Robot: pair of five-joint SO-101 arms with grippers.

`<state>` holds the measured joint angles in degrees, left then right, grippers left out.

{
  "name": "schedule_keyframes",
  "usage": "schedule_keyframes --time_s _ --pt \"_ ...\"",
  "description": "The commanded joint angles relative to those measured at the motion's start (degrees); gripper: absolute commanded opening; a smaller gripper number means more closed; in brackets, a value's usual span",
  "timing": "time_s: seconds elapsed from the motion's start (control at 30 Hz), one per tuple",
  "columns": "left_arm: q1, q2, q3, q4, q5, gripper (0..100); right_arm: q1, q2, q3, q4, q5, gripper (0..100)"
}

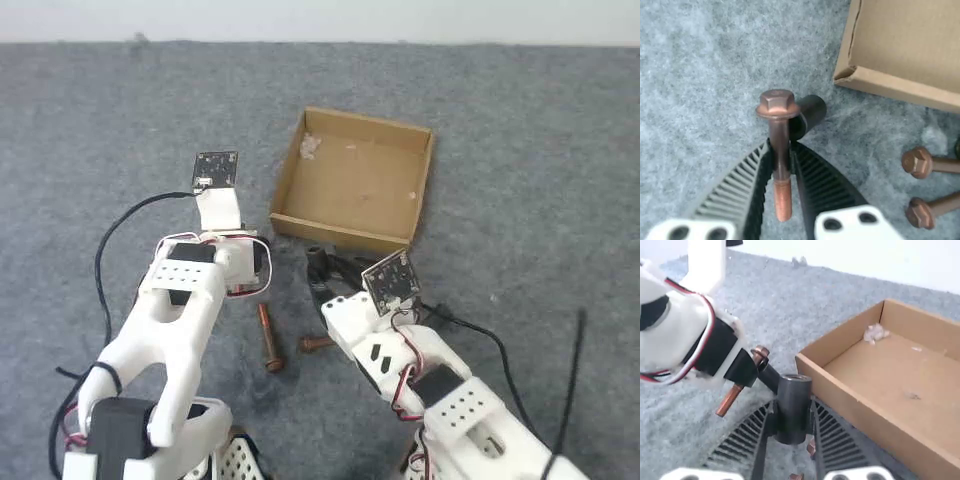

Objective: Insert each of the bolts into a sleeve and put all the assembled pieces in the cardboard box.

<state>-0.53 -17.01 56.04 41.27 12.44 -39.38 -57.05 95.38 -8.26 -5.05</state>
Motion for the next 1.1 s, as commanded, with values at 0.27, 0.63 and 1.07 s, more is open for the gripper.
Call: schedule_keyframes --time_s 0.27,0.63,1.07 --pt "0.4 -3.3 -0.7 -1.4 -0.5 1 -0.1 32.7 0.0 -34.0 -0.4 0.6" --pt "0.4 -3.3 -0.7 -1.4 -0.5 1 -0.1 53.0 0.5 -59.8 1.5 0.6" --pt "0.4 -3.4 -0.7 -1.4 -0.5 1 0.1 60.1 0.9 -71.3 4.8 0.6"
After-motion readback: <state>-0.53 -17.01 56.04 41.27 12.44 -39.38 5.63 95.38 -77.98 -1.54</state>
